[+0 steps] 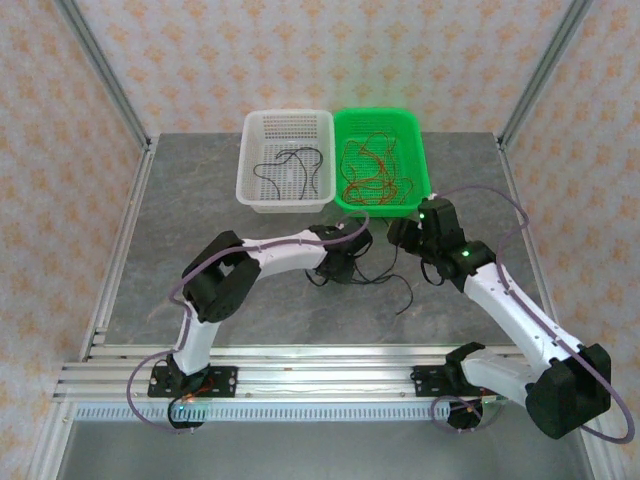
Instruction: Untangle the cables
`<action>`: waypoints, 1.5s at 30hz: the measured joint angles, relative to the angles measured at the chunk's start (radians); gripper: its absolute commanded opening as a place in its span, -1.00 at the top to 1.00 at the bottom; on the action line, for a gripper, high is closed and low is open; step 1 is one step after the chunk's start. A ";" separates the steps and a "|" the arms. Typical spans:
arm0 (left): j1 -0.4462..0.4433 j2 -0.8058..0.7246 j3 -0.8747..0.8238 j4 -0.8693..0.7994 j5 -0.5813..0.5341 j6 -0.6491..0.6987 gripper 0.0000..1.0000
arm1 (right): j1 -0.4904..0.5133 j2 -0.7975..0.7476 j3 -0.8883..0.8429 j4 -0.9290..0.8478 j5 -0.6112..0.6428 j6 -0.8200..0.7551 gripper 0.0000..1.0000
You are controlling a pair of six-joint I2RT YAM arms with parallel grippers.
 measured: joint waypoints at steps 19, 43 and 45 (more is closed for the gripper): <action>-0.011 -0.278 0.051 -0.007 -0.102 0.019 1.00 | 0.000 -0.044 -0.228 0.101 -0.137 0.074 -0.21; -0.023 -0.447 0.553 -0.151 -0.268 0.210 1.00 | 0.073 0.024 -0.338 0.467 -0.184 0.399 -0.28; -0.003 -0.426 0.647 -0.173 -0.295 0.234 1.00 | 0.074 0.024 -0.338 0.467 -0.173 0.402 -0.28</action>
